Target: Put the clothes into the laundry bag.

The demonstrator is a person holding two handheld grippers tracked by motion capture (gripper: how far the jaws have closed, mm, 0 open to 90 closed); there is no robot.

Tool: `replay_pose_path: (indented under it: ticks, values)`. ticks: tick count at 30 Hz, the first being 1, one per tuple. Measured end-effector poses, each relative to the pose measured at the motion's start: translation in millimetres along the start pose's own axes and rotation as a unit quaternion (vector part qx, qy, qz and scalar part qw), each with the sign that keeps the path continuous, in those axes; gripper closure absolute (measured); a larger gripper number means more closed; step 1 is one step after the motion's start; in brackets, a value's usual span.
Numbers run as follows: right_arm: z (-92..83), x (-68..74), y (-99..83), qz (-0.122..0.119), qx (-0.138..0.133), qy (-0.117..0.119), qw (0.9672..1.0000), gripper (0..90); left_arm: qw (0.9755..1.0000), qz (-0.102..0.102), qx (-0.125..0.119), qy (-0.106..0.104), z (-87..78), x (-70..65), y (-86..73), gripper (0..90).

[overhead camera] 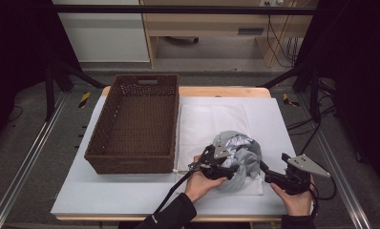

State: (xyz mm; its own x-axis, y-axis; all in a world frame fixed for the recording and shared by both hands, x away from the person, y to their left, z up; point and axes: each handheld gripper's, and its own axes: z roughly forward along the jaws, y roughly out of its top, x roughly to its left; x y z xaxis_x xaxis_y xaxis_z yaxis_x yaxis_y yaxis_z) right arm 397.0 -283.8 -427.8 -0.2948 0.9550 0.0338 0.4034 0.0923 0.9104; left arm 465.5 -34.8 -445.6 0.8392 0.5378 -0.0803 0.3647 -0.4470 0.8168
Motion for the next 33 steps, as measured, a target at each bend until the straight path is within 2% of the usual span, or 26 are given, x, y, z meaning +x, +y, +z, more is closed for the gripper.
replay_pose_path:
  ticks: [1, 2, 4, 6, 8, 10, 14, 18, 20, 23, 25, 27, 30, 31, 33]
  values:
    - [0.4, 0.4, -0.1, -0.002, 0.000, 0.000, 1.0000, 16.0, 1.0000, 0.005, 0.000, -0.001, -2.5, -0.3, 0.4, 30.2]
    - [0.7, 1.3, 0.2, -0.001, 0.001, 0.003, 1.0000, 16.0, 1.0000, 0.008, 0.002, -0.003, -6.2, -0.7, 1.4, 20.6]
    - [0.6, 2.0, 0.5, 0.000, 0.001, 0.004, 1.0000, 15.9, 0.9999, 0.014, 0.000, -0.010, -17.7, -1.2, 3.9, 18.2]
    - [0.3, 2.8, 1.2, -0.001, -0.002, 0.005, 1.0000, 15.4, 0.9997, 0.015, -0.015, -0.015, -32.5, -1.7, 6.0, 14.0]
    - [-1.2, 4.3, 2.3, 0.001, -0.002, 0.011, 0.9999, 15.0, 0.9993, 0.016, -0.031, -0.014, -51.4, -2.9, 7.0, 12.4]
    - [-2.2, 6.0, 3.5, 0.001, -0.006, 0.018, 0.9998, 14.4, 0.9991, 0.023, -0.034, -0.008, -67.8, -4.0, 4.6, 12.7]
    - [0.3, 15.8, 5.7, -0.002, -0.005, 0.044, 0.9990, 12.8, 0.9994, 0.026, -0.021, -0.006, -90.2, -3.7, -14.6, 18.6]
    - [8.5, 29.5, 6.1, -0.006, 0.007, 0.067, 0.9977, 10.6, 0.9999, 0.017, -0.002, 0.001, -98.0, 0.7, -41.1, 22.9]
    - [16.1, 37.4, 5.8, -0.006, 0.012, 0.076, 0.9970, 9.7, 0.9998, 0.015, 0.006, 0.012, -99.9, 2.1, -50.4, 30.0]
    - [28.0, 45.2, 5.7, -0.005, 0.018, 0.085, 0.9962, 9.9, 0.9993, 0.022, 0.005, 0.031, -99.9, 3.8, -63.3, 47.6]
    - [39.2, 49.5, 4.1, -0.004, 0.025, 0.085, 0.9961, 9.7, 0.9996, 0.008, -0.001, 0.028, -98.6, 7.8, -72.4, 55.0]
    - [50.8, 52.1, 1.4, 0.003, 0.030, 0.083, 0.9961, 8.9, 0.9989, 0.025, 0.019, 0.034, -94.3, 10.9, -79.5, 57.5]
    - [63.0, 54.3, -1.8, 0.012, 0.035, 0.085, 0.9957, 9.0, 0.9993, 0.018, 0.020, 0.026, -91.7, 14.1, -88.0, 59.4]
    - [66.6, 55.9, -3.3, 0.006, 0.039, 0.084, 0.9957, 9.0, 0.9993, 0.020, 0.019, 0.026, -91.2, 13.9, -89.4, 60.8]
    - [70.8, 58.0, -6.4, -0.007, 0.052, 0.077, 0.9956, 9.5, 0.9994, 0.011, 0.025, 0.022, -90.2, 13.4, -89.7, 63.4]
